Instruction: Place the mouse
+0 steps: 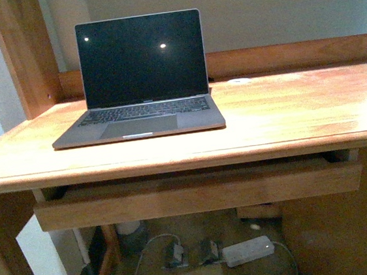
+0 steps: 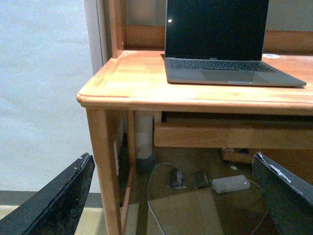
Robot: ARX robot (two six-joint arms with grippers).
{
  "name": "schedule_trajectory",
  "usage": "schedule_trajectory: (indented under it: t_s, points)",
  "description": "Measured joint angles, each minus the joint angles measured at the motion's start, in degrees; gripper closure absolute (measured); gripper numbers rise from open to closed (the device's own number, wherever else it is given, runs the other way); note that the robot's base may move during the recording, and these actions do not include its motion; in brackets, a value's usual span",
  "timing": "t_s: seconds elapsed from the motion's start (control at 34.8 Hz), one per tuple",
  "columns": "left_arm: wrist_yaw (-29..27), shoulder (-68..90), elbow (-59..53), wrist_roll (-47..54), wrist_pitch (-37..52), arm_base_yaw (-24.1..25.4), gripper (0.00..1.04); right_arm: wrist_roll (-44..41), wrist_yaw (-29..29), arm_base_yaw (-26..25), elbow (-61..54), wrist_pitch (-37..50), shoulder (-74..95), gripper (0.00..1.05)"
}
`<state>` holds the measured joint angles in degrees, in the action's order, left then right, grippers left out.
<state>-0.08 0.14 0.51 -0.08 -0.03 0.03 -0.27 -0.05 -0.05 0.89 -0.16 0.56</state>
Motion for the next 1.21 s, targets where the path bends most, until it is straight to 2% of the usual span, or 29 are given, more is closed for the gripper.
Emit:
schedule_trajectory:
  t_s: [0.43, 0.52, 0.55, 0.6, 0.63, 0.69, 0.75, 0.83, 0.89, 0.98, 1.21]
  points:
    - [0.0, 0.02, 0.0, 0.0, -0.04, 0.0, 0.07, 0.02, 0.0, 0.0, 0.0, 0.02, 0.0, 0.07]
    - [2.51, 5.16, 0.0, -5.14, 6.12, -0.17, 0.07, 0.02, 0.02, 0.0, 0.0, 0.0, 0.0, 0.07]
    - [4.61, 8.07, 0.0, -7.91, 8.0, 1.05, 0.07, 0.02, 0.0, 0.0, 0.0, 0.0, 0.0, 0.07]
    - [11.28, 15.06, -0.22, -15.74, 12.55, 7.76, 0.07, 0.02, 0.02, 0.0, 0.0, 0.02, 0.0, 0.07]
    - [16.02, 19.43, -0.59, -21.42, 17.46, 12.9, 0.07, 0.02, 0.02, 0.0, 0.0, 0.0, 0.0, 0.07]
    - [21.53, 28.02, -0.81, -31.02, 27.36, 19.26, 0.07, 0.02, 0.02, 0.0, 0.0, 0.0, 0.0, 0.07]
    - [25.11, 41.79, -0.81, -39.87, 40.46, 22.03, 0.07, 0.02, 0.02, 0.0, 0.0, 0.0, 0.0, 0.07]
    - [25.83, 62.73, -0.17, -50.05, 57.86, 19.96, 0.07, 0.02, 0.02, 0.0, 0.0, 0.0, 0.0, 0.07]
    - [23.45, 75.03, 0.85, -53.18, 65.4, 16.68, 0.07, 0.02, 0.02, 0.0, 0.0, 0.0, 0.0, 0.07]
    - [20.57, 87.45, 5.99, -54.01, 67.45, 11.76, 0.07, 0.0, 0.0, 0.0, 0.0, 0.0, 0.0, 0.07]
    - [20.28, 90.36, 5.46, -54.25, 67.32, 11.56, 0.07, 0.02, 0.0, 0.0, 0.0, 0.0, 0.0, 0.07]
